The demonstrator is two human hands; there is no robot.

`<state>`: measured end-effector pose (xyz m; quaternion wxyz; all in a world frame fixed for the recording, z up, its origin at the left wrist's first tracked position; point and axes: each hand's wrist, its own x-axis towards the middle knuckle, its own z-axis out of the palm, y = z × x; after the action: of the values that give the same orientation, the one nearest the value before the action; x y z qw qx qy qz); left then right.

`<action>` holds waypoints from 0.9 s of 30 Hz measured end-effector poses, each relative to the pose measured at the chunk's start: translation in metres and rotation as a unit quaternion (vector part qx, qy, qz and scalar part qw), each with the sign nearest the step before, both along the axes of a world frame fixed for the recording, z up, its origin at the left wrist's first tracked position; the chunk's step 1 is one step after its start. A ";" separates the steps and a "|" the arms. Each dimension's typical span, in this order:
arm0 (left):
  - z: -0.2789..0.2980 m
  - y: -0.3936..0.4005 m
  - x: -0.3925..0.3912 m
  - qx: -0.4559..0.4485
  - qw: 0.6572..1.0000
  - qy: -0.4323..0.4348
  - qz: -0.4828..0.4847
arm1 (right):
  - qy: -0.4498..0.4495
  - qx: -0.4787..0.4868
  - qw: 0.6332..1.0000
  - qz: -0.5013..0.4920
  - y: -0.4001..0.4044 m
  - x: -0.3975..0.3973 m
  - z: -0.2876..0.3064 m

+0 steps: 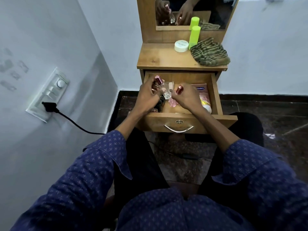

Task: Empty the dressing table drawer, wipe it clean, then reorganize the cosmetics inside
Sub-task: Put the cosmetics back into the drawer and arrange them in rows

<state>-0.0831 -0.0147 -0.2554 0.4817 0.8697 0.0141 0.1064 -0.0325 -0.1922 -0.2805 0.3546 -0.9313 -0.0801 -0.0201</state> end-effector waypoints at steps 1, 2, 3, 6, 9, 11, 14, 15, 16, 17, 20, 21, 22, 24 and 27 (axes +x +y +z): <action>-0.001 0.001 -0.001 -0.003 1.000 0.003 0.004 | 0.005 -0.010 1.000 0.007 0.003 0.001 -0.001; -0.002 0.002 -0.001 -0.005 1.000 0.003 0.007 | 0.010 -0.017 1.000 0.013 0.005 0.001 -0.002; -0.002 0.003 -0.001 -0.005 1.000 0.001 0.009 | 0.013 -0.023 1.000 0.016 0.007 0.002 -0.003; -0.002 0.005 -0.001 -0.005 1.000 -0.003 0.006 | 0.016 -0.030 0.999 0.012 0.012 0.005 -0.006; -0.004 0.005 -0.001 -0.002 1.000 0.003 0.000 | 0.030 -0.037 0.999 0.012 0.014 0.010 -0.006; -0.006 0.006 -0.001 -0.008 1.000 0.004 -0.001 | 0.060 -0.032 0.997 0.024 0.015 0.013 -0.006; -0.006 0.007 0.001 -0.026 1.000 0.008 -0.001 | 0.118 -0.005 0.992 0.042 0.016 0.017 -0.006; -0.006 0.006 0.000 -0.028 1.000 0.007 -0.002 | 0.129 0.000 0.991 0.041 0.016 0.018 -0.008; -0.006 0.006 0.000 -0.029 1.000 0.005 -0.004 | 0.136 0.002 0.990 0.039 0.016 0.018 -0.008; -0.007 0.006 -0.001 -0.030 1.000 0.003 -0.007 | 0.145 0.009 0.988 0.041 0.015 0.017 -0.009; -0.006 0.006 -0.003 -0.024 1.000 0.001 -0.012 | 0.181 0.047 0.982 0.040 0.014 0.014 -0.010; -0.007 0.007 -0.003 -0.019 1.000 0.001 -0.014 | 0.195 0.060 0.978 0.039 0.014 0.013 -0.011; -0.008 0.007 -0.003 -0.012 1.000 0.002 -0.017 | 0.211 0.074 0.974 0.036 0.014 0.013 -0.011; -0.009 0.008 -0.004 0.003 1.000 0.006 -0.030 | 0.243 0.102 0.964 0.029 0.013 0.014 -0.010; -0.009 0.009 -0.007 0.026 0.998 0.004 -0.055 | 0.262 0.110 0.958 0.036 0.008 0.015 -0.007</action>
<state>-0.0901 -0.0059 -0.2648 0.4639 0.8819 -0.0347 0.0764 -0.0178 -0.1837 -0.2879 0.4643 -0.8557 -0.0150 0.2282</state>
